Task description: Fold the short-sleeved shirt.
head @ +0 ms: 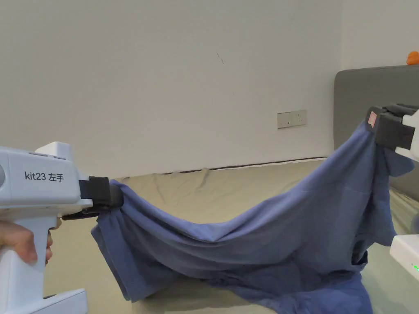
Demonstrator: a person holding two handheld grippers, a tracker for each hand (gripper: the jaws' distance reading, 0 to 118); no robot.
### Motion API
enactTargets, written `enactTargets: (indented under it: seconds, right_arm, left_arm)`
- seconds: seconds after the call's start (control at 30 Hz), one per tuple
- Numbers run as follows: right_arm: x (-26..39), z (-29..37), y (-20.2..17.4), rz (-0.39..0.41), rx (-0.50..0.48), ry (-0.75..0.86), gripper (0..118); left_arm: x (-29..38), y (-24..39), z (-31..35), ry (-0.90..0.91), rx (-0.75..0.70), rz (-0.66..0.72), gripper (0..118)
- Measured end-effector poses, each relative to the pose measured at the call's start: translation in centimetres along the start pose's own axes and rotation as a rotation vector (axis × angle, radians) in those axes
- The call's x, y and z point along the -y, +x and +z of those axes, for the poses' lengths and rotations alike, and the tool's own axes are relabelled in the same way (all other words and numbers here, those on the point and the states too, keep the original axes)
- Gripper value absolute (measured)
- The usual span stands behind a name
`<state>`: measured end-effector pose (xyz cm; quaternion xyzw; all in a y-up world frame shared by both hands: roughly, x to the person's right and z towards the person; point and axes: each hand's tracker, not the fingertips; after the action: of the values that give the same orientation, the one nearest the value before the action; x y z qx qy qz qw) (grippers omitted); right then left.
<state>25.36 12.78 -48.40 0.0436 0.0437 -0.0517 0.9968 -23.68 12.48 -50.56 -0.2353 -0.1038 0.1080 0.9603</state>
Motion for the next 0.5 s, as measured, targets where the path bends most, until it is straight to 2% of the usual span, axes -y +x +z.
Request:
enactTargets:
  seconds: [0.03, 0.07, 0.1, 0.2, 0.33, 0.37, 0.43, 0.5]
  right_arm:
    - [0.8, 1.9, 0.1, 0.011, -0.011, 0.010, 0]
    - [1.8, 3.5, 0.7, -0.075, 0.011, -0.067, 0]
    - [2.3, 5.3, 0.9, -0.031, -0.003, -0.031, 0]
    - [4.8, 10.7, 1.2, -0.111, 0.016, -0.074, 0]
    - [8.5, 16.6, 1.1, -0.072, 0.025, -0.097, 0]
    - [9.7, 17.7, 1.1, -0.110, 0.067, -0.148, 0]
    - [12.3, 19.8, 1.1, -0.099, 0.059, -0.164, 0]
    - [14.8, 21.5, 0.7, -0.070, 0.046, -0.282, 0]
  left_arm:
    - [1.5, 0.3, 1.4, 0.008, -0.007, 0.013, 4]
    - [2.7, 0.3, 2.6, 0.011, -0.005, 0.019, 4]
    - [4.2, 0.5, 3.8, 0.013, -0.014, 0.044, 4]
    - [8.5, 0.9, 7.5, 0.010, -0.027, 0.053, 4]
    - [14.8, 1.0, 11.3, 0.004, -0.069, 0.081, 4]
    - [16.4, 0.9, 11.9, 0.000, -0.074, 0.081, 4]
    - [19.9, 0.4, 12.4, -0.021, -0.114, 0.119, 4]
    - [22.9, 0.2, 12.4, -0.078, -0.131, 0.135, 4]
